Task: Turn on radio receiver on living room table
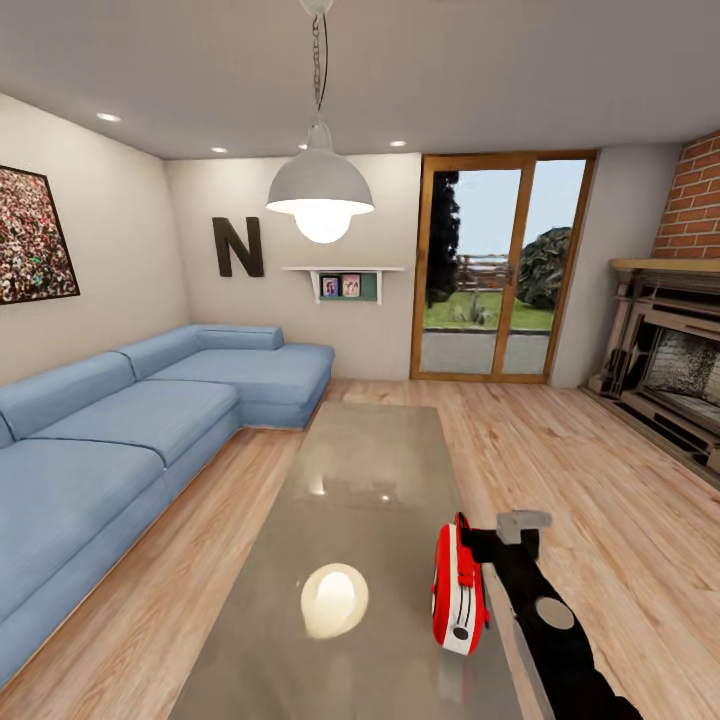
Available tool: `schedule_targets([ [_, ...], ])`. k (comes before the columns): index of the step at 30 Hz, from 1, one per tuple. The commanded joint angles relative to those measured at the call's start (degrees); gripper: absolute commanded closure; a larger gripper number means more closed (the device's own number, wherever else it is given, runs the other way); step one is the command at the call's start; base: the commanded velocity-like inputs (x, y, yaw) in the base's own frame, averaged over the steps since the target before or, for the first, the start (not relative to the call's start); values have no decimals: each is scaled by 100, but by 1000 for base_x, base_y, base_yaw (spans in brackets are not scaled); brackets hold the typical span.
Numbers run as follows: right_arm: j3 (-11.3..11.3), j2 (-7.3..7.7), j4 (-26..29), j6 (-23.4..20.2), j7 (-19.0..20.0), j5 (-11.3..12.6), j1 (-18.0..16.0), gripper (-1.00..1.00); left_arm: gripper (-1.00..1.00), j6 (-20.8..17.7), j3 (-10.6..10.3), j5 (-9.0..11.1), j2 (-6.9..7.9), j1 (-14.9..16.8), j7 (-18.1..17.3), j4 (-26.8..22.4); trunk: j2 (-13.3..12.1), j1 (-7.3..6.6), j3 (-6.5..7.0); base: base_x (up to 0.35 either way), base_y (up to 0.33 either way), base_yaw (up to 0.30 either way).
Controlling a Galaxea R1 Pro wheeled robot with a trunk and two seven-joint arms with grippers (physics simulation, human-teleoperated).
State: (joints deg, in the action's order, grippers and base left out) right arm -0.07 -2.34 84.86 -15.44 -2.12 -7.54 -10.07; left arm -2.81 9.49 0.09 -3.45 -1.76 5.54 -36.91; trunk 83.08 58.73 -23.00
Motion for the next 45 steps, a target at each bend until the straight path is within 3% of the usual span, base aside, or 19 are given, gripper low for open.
schedule_targets([
  [1,-1,-1,16,-1,-9,8,-76,-100,-100,0,0,0,-1,0,0,-1,0,0,-1,0,0,0],
  [7,-3,-3,18,-47,-47,304,-892,-100,-100,0,0,0,-10,0,0,-1,0,0,-1,0,0,0],
  [8,-2,-3,-134,-325,-55,347,-1202,-100,-100,0,0,0,-13,0,0,-1,0,0,-1,0,0,0],
  [11,-2,-3,-452,-990,-58,364,-1576,-100,-100,4,0,0,-15,0,0,-1,0,0,-1,0,0,0],
  [13,-2,-3,-989,-1615,-59,369,-1968,-100,-100,5,0,0,-15,0,0,-1,0,0,-1,0,0,0],
  [19,6,4,-2462,-2307,-48,344,-2781,-100,-100,5,0,0,-23,0,0,2,0,0,-1,0,0,0],
  [22,7,5,-2723,-3311,-19,327,-3066,-100,-100,7,0,0,-24,0,0,4,0,0,-1,0,0,0],
  [29,-4,34,-2794,-3716,-16,348,-3230,-100,-100,8,0,0,-25,0,0,8,0,0,-1,0,0,0],
  [32,-23,193,-2830,-4022,-6,361,-3259,-100,-100,10,0,0,-19,0,0,8,0,0,-1,0,0,0],
  [34,-34,224,-2843,-4069,5,367,-3263,-100,-100,12,0,0,-18,0,0,8,0,0,-1,0,0,0],
  [35,-158,250,-2870,-4109,16,370,-3264,-100,-100,14,0,0,-17,0,0,8,0,0,-1,0,0,0],
  [36,-433,264,-2902,-4129,25,373,-3264,-100,-100,14,0,0,-18,0,0,8,0,0,-1,0,0,0],
  [39,-803,273,-3000,-4139,32,375,-3265,-100,-100,16,0,0,-28,0,0,8,0,0,-1,0,0,0],
  [45,-972,270,-3313,-4134,160,368,-3265,-100,-100,22,0,0,-27,0,0,8,0,0,-1,0,0,0],
])
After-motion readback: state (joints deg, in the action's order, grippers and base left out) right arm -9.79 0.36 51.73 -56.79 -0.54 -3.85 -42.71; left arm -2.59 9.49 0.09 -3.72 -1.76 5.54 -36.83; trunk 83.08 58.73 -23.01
